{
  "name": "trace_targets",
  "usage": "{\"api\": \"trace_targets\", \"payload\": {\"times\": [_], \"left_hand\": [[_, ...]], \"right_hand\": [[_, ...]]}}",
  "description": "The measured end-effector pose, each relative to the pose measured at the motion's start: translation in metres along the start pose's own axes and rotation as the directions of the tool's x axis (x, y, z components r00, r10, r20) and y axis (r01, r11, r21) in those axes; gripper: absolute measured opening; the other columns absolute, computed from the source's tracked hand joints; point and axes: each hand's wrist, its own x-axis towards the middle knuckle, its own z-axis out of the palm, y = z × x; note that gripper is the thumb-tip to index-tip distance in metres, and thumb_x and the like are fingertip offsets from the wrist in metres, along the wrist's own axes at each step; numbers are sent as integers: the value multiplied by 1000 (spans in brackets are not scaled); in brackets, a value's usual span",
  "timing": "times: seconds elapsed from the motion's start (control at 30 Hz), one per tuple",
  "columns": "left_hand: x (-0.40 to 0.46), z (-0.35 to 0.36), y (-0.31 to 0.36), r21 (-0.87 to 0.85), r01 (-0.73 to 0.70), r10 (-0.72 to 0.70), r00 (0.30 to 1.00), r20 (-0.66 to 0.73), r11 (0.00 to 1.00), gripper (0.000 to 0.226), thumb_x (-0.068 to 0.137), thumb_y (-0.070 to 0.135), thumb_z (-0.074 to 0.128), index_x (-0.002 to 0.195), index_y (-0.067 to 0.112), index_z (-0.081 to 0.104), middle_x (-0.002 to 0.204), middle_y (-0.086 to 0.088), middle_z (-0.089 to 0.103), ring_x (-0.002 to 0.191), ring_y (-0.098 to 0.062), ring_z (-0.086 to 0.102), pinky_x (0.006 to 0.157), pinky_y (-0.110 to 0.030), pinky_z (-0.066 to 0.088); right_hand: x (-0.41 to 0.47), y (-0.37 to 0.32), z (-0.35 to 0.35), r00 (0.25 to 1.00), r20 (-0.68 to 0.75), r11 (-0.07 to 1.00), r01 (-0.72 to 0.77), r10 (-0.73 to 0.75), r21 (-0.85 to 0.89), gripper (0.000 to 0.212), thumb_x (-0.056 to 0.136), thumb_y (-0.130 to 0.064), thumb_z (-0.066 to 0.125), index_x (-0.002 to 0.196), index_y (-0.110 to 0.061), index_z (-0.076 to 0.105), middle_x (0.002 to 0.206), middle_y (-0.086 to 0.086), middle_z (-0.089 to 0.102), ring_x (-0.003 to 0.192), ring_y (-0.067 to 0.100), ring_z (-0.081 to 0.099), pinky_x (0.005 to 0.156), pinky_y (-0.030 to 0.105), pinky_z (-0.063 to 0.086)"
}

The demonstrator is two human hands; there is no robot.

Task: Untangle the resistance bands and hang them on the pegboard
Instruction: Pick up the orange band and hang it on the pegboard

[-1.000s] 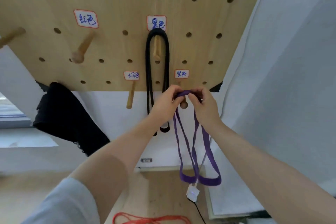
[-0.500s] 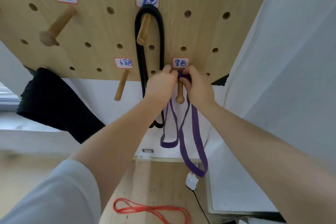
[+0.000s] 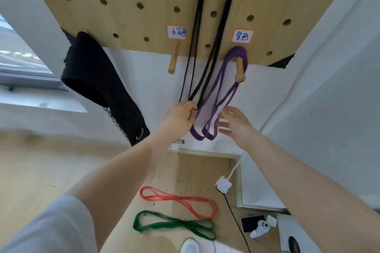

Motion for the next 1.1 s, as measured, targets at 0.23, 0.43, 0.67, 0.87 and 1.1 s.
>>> {"api": "trace_targets", "payload": {"times": [0.23, 0.43, 0.67, 0.87, 1.1], "left_hand": [[-105, 18, -171, 32, 249, -246, 915, 318, 968, 28, 93, 10, 44, 118, 10, 59, 111, -7, 66, 96, -26, 63, 73, -22, 41], [-168, 60, -318, -86, 542, -496, 814, 303, 836, 26, 92, 8, 45, 113, 9, 61, 108, -14, 66, 96, -32, 63, 86, -36, 50], [-200, 181, -459, -157, 726, -678, 684, 269, 669, 28, 93, 12, 44, 117, 10, 58, 117, -8, 64, 99, -26, 63, 87, -31, 46], [-191, 322, -564, -219, 773, -723, 634, 274, 595, 30, 92, 12, 42, 119, 11, 57, 117, -6, 62, 101, -26, 61, 90, -36, 48], [-195, 440, -655, -195, 760, -713, 649, 264, 620, 30, 95, 15, 41, 122, 14, 55, 121, -3, 61, 104, -21, 60, 83, -24, 40]], "right_hand": [[-22, 101, 131, 900, 308, 842, -108, 308, -528, 26, 98, -24, 44, 117, -9, 53, 109, 11, 62, 99, 28, 62, 86, 35, 50], [27, 220, 255, 897, 257, 788, -144, 359, -599, 9, 96, -16, 43, 95, -15, 52, 84, 4, 57, 63, 12, 52, 58, 23, 41], [115, 392, 333, 918, 213, 631, -51, 335, -774, 18, 94, -20, 46, 106, -14, 58, 106, 8, 64, 97, 26, 60, 90, 41, 48], [225, 540, 370, 934, 285, 455, 163, 214, -875, 29, 96, -23, 42, 119, -14, 58, 121, 9, 60, 111, 27, 54, 94, 41, 45], [336, 661, 405, 961, 275, 282, 256, 26, -925, 44, 97, -22, 43, 141, -21, 37, 145, 12, 35, 131, 31, 34, 105, 41, 33]]}}
